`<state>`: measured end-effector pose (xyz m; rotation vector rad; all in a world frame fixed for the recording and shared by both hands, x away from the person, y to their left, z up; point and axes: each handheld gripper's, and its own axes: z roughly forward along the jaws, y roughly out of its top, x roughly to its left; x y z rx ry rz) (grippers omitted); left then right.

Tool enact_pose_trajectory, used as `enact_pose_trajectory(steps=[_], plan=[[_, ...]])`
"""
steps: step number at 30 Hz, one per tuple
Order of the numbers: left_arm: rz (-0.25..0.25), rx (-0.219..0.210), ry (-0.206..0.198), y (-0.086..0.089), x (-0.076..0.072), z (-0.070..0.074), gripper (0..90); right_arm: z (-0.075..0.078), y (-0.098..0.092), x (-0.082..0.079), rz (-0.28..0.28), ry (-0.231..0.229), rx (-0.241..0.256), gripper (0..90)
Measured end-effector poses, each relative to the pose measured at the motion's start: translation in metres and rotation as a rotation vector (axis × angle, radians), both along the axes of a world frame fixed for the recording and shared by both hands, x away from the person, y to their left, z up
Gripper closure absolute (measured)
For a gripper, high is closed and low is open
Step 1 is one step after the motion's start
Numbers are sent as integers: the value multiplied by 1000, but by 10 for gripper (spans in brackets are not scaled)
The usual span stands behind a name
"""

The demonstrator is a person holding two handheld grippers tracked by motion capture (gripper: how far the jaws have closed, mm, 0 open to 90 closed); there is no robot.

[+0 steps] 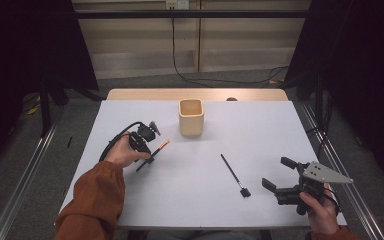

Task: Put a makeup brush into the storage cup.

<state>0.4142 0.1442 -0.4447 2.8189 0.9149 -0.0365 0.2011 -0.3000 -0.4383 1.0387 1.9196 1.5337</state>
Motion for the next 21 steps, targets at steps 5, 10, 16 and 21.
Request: enact_pose_trajectory(steps=[5,10,16,21], plan=[[29,9,-4,-2,-1,-1,690,0,0,0,1,3,-1,0],[43,23,-7,-5,-2,-3,696,0,0,0,1,1,-3,0],[43,24,4,-3,1,-3,738,0,0,-1,2,1,-7,0],[71,11,3,-1,2,-3,840,0,0,-1,1,0,-8,0]])
